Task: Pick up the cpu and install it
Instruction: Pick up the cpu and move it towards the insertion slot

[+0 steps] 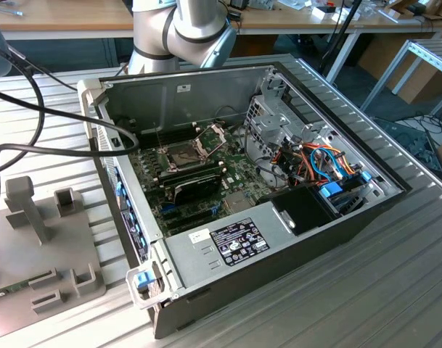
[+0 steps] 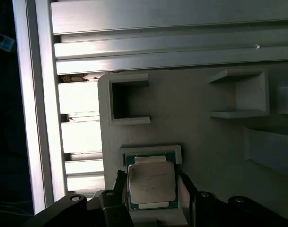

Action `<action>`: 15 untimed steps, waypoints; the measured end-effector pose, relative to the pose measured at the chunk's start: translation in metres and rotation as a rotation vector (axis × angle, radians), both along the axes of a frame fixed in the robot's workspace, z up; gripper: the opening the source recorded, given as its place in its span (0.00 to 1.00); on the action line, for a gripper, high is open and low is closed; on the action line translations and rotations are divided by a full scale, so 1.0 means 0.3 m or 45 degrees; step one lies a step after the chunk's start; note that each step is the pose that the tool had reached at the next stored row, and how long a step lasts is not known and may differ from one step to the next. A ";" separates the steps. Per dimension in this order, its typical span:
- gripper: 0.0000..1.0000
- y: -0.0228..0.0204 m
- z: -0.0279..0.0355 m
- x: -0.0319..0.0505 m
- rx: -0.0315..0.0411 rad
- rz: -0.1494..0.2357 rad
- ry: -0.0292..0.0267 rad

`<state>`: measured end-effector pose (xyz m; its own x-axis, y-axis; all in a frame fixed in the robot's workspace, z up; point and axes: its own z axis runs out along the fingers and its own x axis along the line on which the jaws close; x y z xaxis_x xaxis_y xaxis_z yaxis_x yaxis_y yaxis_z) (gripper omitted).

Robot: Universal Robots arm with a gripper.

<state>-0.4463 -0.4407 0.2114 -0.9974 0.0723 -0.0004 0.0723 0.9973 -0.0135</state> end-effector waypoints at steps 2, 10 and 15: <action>0.56 -0.001 -0.001 0.000 -0.0004 0.000 0.0003; 0.56 -0.001 -0.017 0.001 -0.0044 0.001 0.0119; 0.56 -0.001 -0.020 0.002 -0.0058 0.001 0.0181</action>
